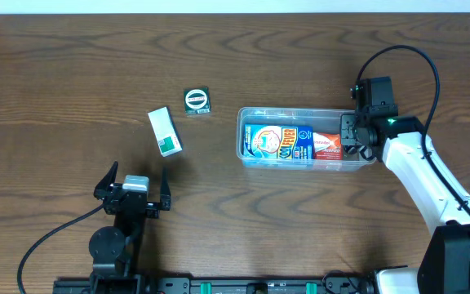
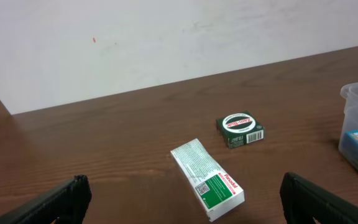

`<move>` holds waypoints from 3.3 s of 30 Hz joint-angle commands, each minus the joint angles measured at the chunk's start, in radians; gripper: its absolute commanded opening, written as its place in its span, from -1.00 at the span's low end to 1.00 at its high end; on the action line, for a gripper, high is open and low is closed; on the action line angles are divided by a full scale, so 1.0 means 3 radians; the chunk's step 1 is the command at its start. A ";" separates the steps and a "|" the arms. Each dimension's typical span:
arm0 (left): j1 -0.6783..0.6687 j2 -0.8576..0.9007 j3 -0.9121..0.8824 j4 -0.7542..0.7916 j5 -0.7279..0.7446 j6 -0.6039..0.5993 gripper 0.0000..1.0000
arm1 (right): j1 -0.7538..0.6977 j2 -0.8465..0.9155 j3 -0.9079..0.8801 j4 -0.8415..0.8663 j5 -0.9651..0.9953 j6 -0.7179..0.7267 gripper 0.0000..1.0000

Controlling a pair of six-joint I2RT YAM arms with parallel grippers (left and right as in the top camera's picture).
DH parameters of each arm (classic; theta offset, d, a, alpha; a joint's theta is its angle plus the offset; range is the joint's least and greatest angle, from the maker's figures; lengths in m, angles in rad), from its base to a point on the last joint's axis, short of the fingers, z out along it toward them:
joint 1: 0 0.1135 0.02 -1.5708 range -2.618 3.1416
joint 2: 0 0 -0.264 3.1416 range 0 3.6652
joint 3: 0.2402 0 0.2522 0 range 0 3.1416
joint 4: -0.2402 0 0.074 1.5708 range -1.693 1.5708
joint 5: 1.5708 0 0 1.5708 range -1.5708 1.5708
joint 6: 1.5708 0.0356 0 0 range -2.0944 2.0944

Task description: Pack container

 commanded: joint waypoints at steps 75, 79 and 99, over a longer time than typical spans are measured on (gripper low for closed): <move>0.0011 0.2875 0.2536 -0.1232 0.0584 -0.0945 0.96 | -0.1434 -0.0491 0.0687 0.0075 0.0521 -0.0228 0.98; 0.0010 0.3779 0.3487 -0.2059 0.0590 -0.0947 0.96 | -0.1434 -0.0491 0.0687 0.0076 0.0521 -0.0226 0.98; 0.0013 0.5196 0.3904 -0.2131 0.0220 -0.1610 0.98 | -0.1436 -0.0491 0.0687 0.0075 0.0521 -0.0226 0.98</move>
